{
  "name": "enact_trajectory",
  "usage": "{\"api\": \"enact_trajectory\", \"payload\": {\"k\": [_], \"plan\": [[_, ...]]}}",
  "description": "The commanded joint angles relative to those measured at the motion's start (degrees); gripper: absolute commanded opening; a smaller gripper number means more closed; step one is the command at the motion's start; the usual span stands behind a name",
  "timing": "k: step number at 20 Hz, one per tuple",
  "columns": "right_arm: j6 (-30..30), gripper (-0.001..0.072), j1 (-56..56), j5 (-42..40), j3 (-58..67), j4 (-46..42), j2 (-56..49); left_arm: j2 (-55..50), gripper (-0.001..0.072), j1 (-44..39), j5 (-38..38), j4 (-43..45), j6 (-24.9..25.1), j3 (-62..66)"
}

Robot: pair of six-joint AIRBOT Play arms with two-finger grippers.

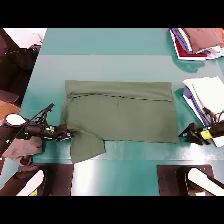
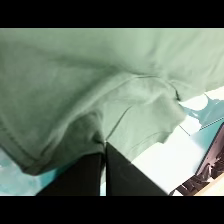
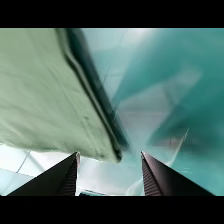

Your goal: Fold the shirts.

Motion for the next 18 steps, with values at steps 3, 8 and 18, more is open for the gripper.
{"api": "enact_trajectory", "payload": {"k": [3,8,18], "plan": [[-0.3,0.0428,2.6,-5.1,-5.1,2.1,0.3,0.0,0.0030,0.0,-0.2,-0.2,1.2,0.3],[-0.3,0.0019,7.7,-4.4,-1.4,1.7,0.4,0.1,0.0029,0.0,-2.1,0.3,1.2,0.6],[2.0,0.0019,16.9,-2.9,22.1,1.0,-1.5,-4.2,0.0030,0.0,0.0,0.4,1.2,23.6]]}}
